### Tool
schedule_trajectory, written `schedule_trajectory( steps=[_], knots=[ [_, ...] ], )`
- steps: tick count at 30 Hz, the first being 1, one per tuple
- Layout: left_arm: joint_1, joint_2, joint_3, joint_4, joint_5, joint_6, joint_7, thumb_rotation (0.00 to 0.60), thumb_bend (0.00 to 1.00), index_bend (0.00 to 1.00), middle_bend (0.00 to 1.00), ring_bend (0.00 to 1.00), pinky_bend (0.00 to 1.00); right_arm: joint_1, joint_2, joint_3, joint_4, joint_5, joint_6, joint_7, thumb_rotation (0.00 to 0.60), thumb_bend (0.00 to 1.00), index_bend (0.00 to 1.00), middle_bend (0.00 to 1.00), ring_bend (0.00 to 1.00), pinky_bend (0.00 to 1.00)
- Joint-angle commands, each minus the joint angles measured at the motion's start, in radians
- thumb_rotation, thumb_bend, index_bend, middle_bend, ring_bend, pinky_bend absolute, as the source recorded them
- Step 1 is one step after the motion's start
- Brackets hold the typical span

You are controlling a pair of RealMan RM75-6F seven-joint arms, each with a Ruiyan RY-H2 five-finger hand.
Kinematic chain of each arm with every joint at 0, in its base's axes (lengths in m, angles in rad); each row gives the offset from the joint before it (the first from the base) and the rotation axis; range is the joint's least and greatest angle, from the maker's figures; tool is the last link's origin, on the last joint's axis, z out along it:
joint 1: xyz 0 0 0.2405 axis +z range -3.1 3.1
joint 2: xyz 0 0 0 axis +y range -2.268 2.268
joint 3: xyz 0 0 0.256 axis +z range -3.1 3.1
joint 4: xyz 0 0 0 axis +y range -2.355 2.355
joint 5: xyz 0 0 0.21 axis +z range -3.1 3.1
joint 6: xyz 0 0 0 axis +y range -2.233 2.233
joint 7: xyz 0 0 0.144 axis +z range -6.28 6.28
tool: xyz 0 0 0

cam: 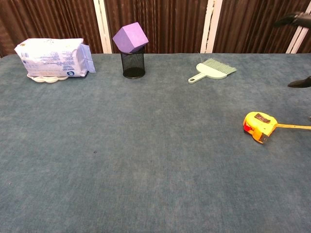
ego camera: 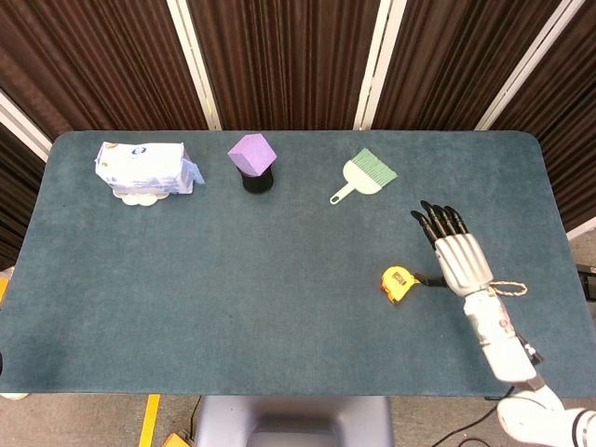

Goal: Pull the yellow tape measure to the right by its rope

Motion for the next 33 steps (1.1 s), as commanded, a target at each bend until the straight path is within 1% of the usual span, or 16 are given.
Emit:
schedule_trajectory(
  steps=[1, 3, 6, 8, 11, 14, 18, 24, 29, 33],
  knots=[
    [-0.001, 0.001, 0.0, 0.002, 0.0, -0.003, -0.003, 0.6, 0.46, 0.04, 0.0, 0.0, 0.15, -0.125, 0.063, -0.066, -0.13, -0.091, 0.174, -0.05, 0.6, 0.2, 0.19, 0.08, 0.05, 0.0],
    [-0.003, 0.001, 0.0, 0.002, -0.001, -0.006, -0.001, 0.6, 0.47, 0.04, 0.0, 0.0, 0.15, -0.188, 0.1, -0.098, -0.15, -0.106, 0.24, -0.043, 0.6, 0.2, 0.2, 0.08, 0.05, 0.0],
    [-0.007, 0.001, 0.0, 0.001, -0.003, -0.013, 0.002, 0.6, 0.47, 0.04, 0.0, 0.0, 0.15, -0.264, 0.132, -0.13, -0.131, -0.08, 0.296, -0.012, 0.6, 0.21, 0.21, 0.08, 0.05, 0.0],
    [-0.008, 0.001, 0.001, 0.001, -0.001, -0.014, 0.005, 0.6, 0.47, 0.04, 0.0, 0.0, 0.15, -0.302, 0.137, -0.14, -0.092, -0.038, 0.304, 0.016, 0.6, 0.21, 0.22, 0.08, 0.05, 0.0],
    [-0.009, 0.0, 0.001, 0.001, 0.003, -0.013, 0.008, 0.6, 0.47, 0.04, 0.0, 0.0, 0.15, -0.328, 0.125, -0.141, -0.021, 0.005, 0.288, 0.07, 0.6, 0.21, 0.22, 0.08, 0.05, 0.0],
    [-0.009, -0.003, 0.003, 0.007, 0.012, -0.008, 0.01, 0.6, 0.47, 0.04, 0.0, 0.0, 0.15, -0.337, 0.101, -0.139, 0.049, 0.005, 0.28, 0.101, 0.6, 0.21, 0.22, 0.08, 0.05, 0.0],
    [-0.01, -0.004, 0.009, 0.016, 0.032, -0.002, 0.005, 0.6, 0.46, 0.04, 0.0, 0.0, 0.15, -0.332, 0.071, -0.135, 0.11, -0.019, 0.272, 0.096, 0.6, 0.21, 0.23, 0.08, 0.05, 0.0],
    [-0.012, 0.002, 0.016, 0.023, 0.047, -0.004, -0.012, 0.6, 0.47, 0.04, 0.0, 0.0, 0.15, -0.33, 0.051, -0.123, 0.134, -0.036, 0.268, 0.086, 0.6, 0.21, 0.23, 0.08, 0.05, 0.0],
    [-0.019, 0.006, 0.025, 0.024, 0.059, -0.018, -0.017, 0.6, 0.47, 0.04, 0.0, 0.0, 0.15, -0.327, 0.045, -0.115, 0.16, -0.064, 0.269, 0.123, 0.6, 0.21, 0.23, 0.08, 0.05, 0.0],
    [-0.021, 0.001, 0.025, 0.025, 0.067, -0.014, -0.006, 0.6, 0.47, 0.04, 0.0, 0.0, 0.15, -0.327, 0.041, -0.114, 0.167, -0.078, 0.267, 0.125, 0.6, 0.21, 0.24, 0.08, 0.05, 0.0]
  ],
)
